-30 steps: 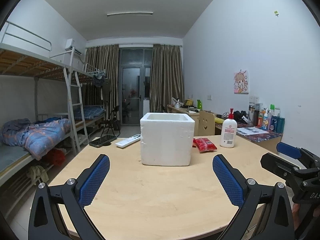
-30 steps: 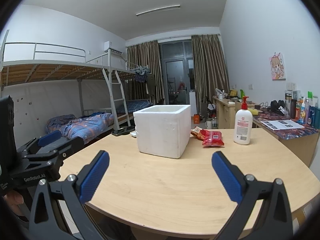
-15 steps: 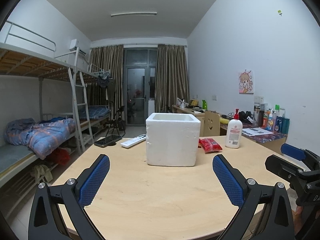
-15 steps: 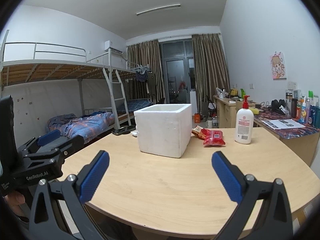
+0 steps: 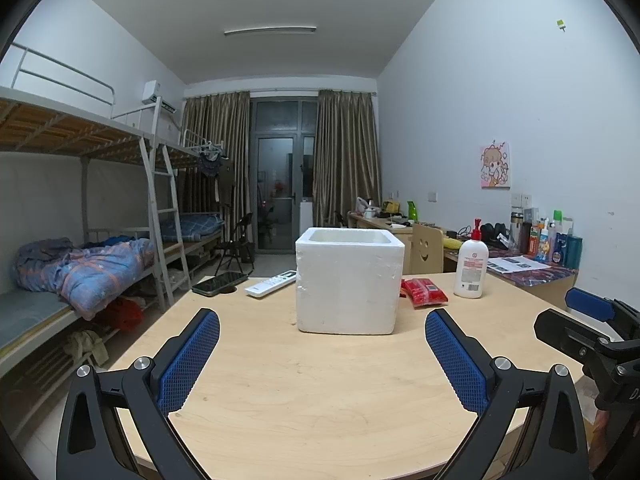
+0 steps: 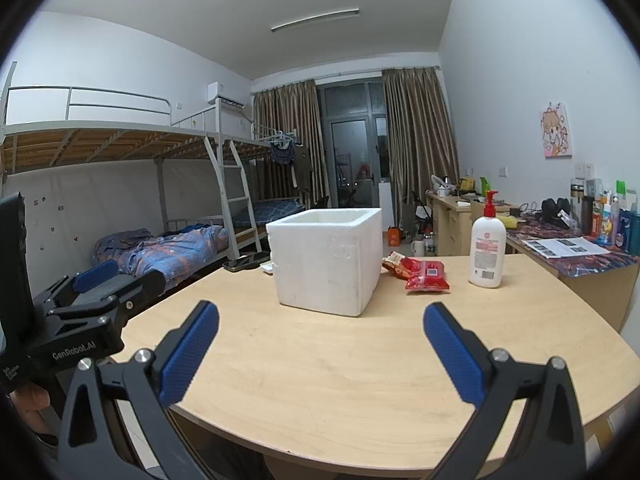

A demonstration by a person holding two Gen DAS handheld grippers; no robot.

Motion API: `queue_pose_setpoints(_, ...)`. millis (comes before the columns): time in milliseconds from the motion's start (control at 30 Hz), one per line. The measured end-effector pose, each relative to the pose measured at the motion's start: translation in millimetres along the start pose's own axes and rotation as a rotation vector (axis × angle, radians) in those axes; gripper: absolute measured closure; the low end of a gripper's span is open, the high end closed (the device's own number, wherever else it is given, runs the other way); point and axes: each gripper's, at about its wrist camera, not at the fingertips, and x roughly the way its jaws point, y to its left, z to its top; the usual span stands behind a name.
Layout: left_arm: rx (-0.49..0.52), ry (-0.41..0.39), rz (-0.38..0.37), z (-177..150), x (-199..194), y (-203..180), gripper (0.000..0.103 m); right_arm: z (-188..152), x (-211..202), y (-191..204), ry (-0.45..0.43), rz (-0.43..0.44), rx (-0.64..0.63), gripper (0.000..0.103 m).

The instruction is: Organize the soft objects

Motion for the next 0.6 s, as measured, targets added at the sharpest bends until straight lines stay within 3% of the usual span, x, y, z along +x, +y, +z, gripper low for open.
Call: queue_pose_setpoints(600,-0.005,-0.001,0.006,-0.7,1.1,2.0,0.000,1.4,0.7,2.2,0.006,-0.001,-0.007,0.000)
